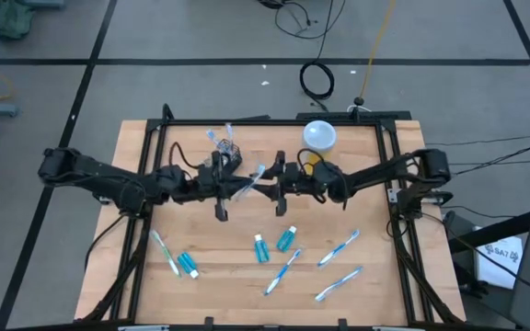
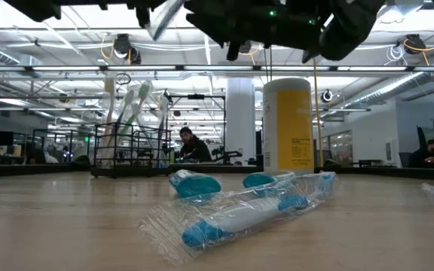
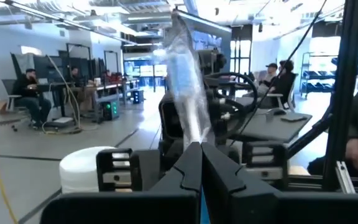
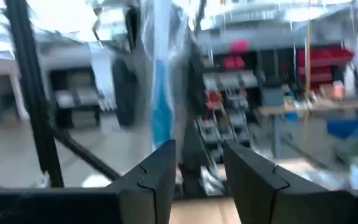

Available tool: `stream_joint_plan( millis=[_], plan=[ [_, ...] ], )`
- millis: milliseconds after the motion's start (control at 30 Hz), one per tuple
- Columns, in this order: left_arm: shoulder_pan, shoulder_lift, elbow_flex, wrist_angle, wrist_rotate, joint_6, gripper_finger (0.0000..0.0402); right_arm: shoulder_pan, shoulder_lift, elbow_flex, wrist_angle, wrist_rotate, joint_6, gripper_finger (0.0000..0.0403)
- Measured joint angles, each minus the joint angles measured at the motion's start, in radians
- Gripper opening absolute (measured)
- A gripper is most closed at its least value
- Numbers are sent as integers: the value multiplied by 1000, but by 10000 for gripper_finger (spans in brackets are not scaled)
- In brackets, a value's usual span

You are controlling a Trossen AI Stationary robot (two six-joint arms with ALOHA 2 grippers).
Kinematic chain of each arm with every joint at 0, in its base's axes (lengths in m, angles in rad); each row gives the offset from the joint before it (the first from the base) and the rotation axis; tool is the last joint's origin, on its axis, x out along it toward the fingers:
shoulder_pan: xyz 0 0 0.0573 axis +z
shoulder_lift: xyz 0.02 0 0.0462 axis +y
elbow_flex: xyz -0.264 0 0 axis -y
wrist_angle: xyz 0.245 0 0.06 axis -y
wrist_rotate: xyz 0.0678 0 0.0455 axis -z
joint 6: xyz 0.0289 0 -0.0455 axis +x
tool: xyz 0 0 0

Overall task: Pick & Place toothbrushing station
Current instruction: Put the left blue toothbrush into the black wire organizer

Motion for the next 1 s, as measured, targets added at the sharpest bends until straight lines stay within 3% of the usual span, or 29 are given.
stream_joint_plan(
  millis=[200, 500, 667, 1000],
  plan=[
    [2, 42, -1, 60, 2, 6, 1, -9, 39, 0, 94, -178, 10, 125],
    [-12, 23, -1, 61, 2, 51, 1, -31, 40, 0, 81, -205, 36, 135],
    [-19, 20, -1, 57, 3, 90, 2, -54, 40, 0, 82, -311, 97, 166],
    [-18, 20, -1, 58, -40, 93, 1, -60, 40, 1, 90, -313, 104, 220]
  ],
)
